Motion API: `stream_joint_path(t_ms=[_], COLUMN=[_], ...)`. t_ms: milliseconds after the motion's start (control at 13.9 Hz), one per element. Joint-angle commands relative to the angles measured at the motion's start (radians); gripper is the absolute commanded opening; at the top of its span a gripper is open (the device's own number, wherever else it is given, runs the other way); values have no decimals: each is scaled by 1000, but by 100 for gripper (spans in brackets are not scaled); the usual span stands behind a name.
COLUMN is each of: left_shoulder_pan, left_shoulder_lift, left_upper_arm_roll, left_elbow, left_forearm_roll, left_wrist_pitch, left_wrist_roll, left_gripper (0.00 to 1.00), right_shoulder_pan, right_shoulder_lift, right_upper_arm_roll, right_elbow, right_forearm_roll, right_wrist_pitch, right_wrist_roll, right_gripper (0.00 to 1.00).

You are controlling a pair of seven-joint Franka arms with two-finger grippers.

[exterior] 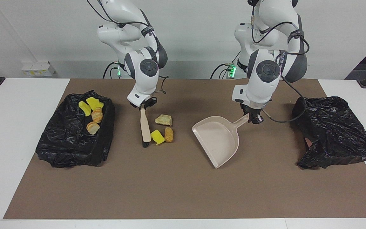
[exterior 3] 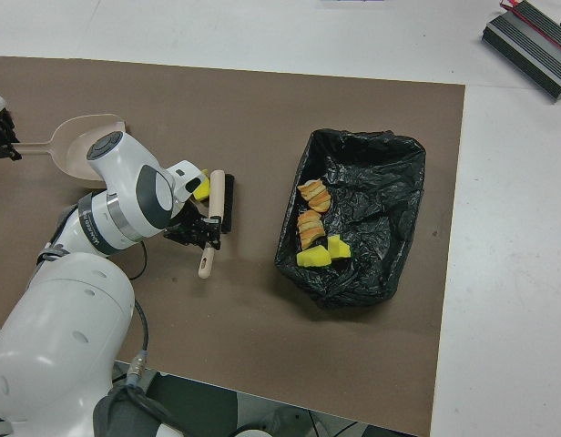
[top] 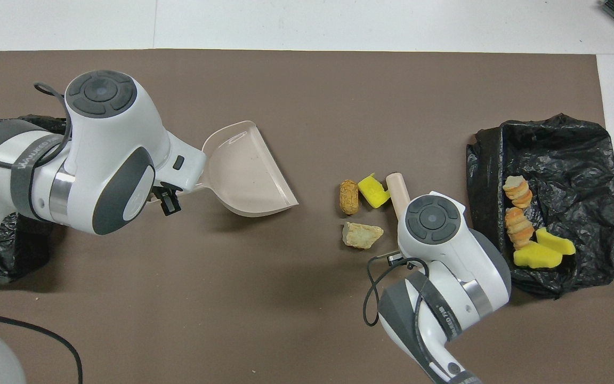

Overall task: Sweep and dump trash in bin
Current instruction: 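Sweep the remaining scraps into the dustpan with the right gripper's brush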

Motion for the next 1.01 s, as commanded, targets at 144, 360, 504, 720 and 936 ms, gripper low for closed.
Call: stream_joint_path(t_ms=[144,360,504,720,936], left_shoulder_pan=[-18,-76,-97,-116,-119], left_shoulder_lift=[-71,-121,-172,-221,-234], left_upper_arm_roll=[-1,-2,-2,-2,-5], left_elbow=[-105,-197,-296,-396,-442], left_forearm_roll=[59,103,120,120,120], left_wrist_pitch=[80,181,273,365,399], left_wrist_roll=[167,193,192,186,176], left_gripper=[0,0,0,0,0], right_shoulder_pan=[8,16,16,16,14], right_shoulder_lift=[37,80,126,161,195], right_upper_arm_roll=[74,119,145,168,226], right_elbow=[-23,-27,-26,-12,52], right_forearm_roll=[175,201,205,206,318], right_wrist_pitch=[107,190,272,336,354], right_wrist_roll=[77,158,206,211,208], right_gripper=[0,0,0,0,0])
